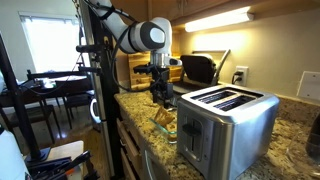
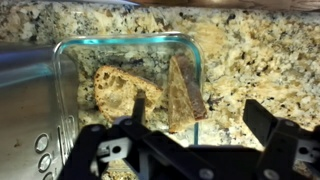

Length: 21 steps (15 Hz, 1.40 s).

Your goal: Put the slice of bread in the toaster then push down the lever

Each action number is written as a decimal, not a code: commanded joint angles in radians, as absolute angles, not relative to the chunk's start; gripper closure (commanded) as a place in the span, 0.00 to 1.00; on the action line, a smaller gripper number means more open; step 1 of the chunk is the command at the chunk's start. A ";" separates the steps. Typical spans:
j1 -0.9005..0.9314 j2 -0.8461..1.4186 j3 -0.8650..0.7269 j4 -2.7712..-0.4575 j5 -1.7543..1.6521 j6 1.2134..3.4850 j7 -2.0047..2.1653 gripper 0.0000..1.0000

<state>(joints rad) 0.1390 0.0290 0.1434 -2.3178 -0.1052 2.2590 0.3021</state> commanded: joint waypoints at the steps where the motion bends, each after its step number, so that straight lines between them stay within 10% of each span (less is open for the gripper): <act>1: 0.143 0.037 0.139 -2.323 -0.135 2.279 0.346 0.00; 21: 0.146 0.081 0.132 -2.294 -0.167 2.268 0.375 0.01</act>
<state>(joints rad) 0.1394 0.0681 0.1419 -2.3052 -0.1390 2.2590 0.3402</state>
